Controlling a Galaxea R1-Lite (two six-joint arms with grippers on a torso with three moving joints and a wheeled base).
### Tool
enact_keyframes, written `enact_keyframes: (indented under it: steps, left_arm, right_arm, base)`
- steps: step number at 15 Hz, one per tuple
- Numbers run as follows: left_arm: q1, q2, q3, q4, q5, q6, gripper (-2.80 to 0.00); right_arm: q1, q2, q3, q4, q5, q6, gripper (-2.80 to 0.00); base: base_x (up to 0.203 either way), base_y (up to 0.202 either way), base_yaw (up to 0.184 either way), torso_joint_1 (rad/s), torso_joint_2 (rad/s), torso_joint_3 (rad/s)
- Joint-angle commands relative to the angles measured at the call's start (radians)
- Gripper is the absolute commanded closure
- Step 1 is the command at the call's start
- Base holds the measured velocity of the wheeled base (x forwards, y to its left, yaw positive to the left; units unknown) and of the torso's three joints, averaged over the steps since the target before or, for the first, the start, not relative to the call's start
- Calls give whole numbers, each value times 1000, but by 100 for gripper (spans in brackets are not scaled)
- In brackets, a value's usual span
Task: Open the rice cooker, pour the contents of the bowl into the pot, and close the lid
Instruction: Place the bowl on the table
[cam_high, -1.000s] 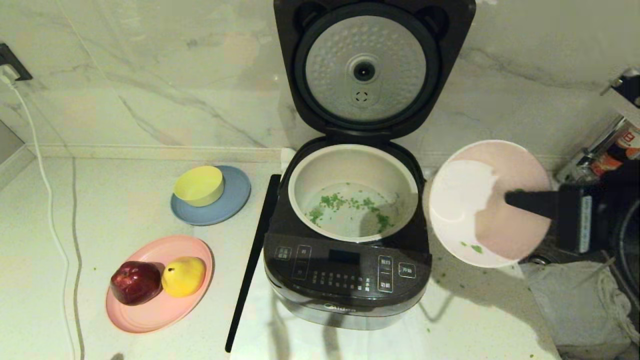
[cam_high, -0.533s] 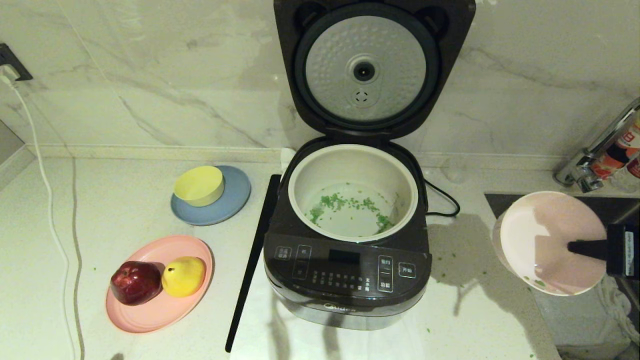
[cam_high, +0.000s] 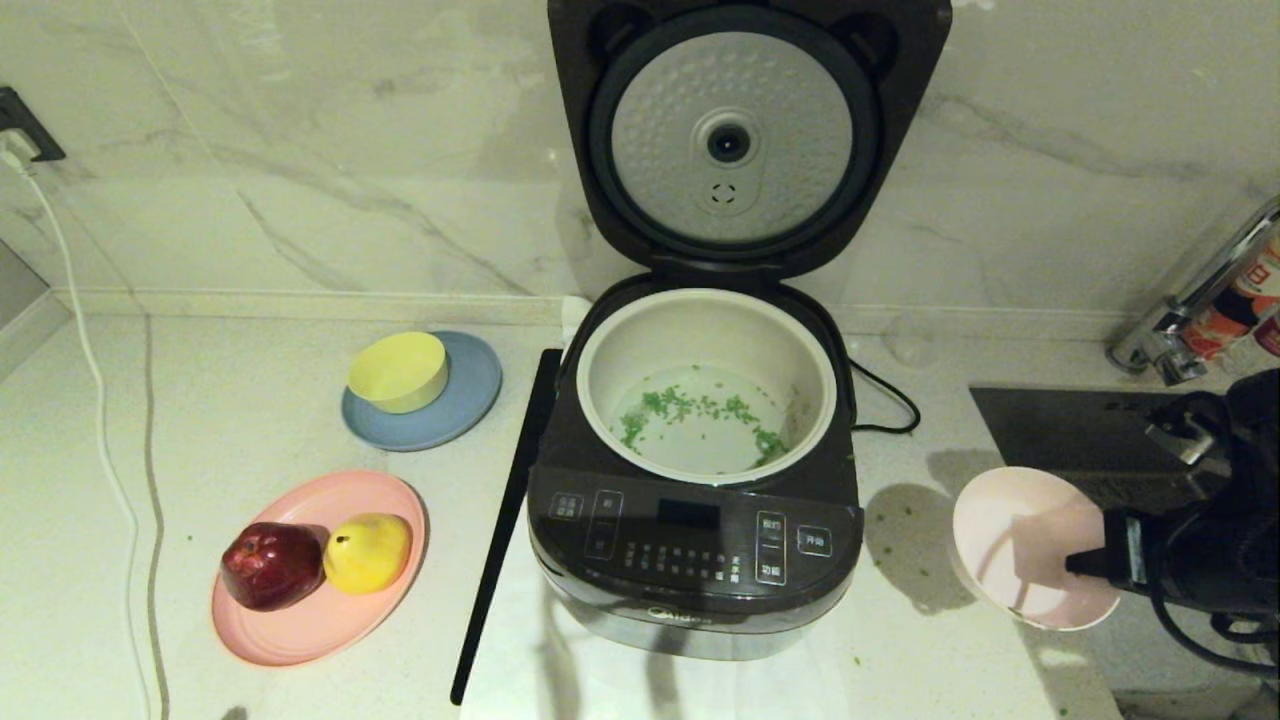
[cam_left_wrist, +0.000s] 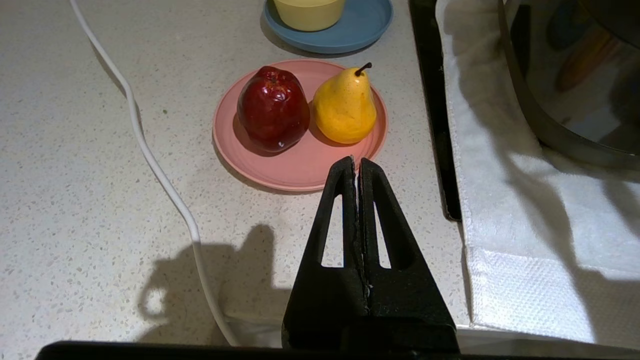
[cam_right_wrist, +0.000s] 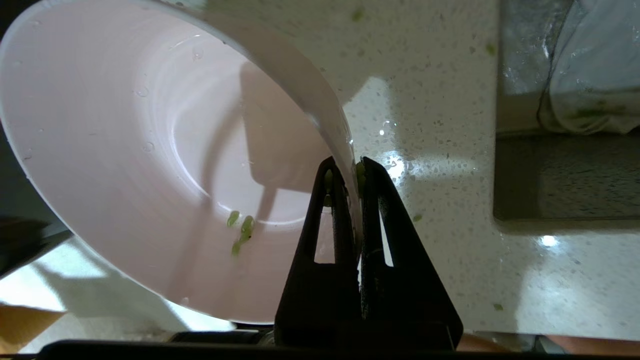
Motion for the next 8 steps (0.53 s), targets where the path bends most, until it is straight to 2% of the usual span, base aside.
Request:
enact_keyframes:
  steps: [1, 7, 8]
  left_arm:
    - [0, 0, 9, -1, 0, 0, 0]
    - [0, 0, 9, -1, 0, 0, 0]
    - [-1, 0, 9, -1, 0, 0, 0]
  right_arm:
    - [-1, 130, 34, -72, -2, 2, 0]
    - [6, 314, 126, -319, -7, 9, 0]
    - [6, 320, 127, -327, -7, 12, 0]
  base:
    - [0, 0, 0, 0, 0, 0]
    - [0, 0, 0, 0, 0, 0]
    - [0, 0, 0, 0, 0, 0]
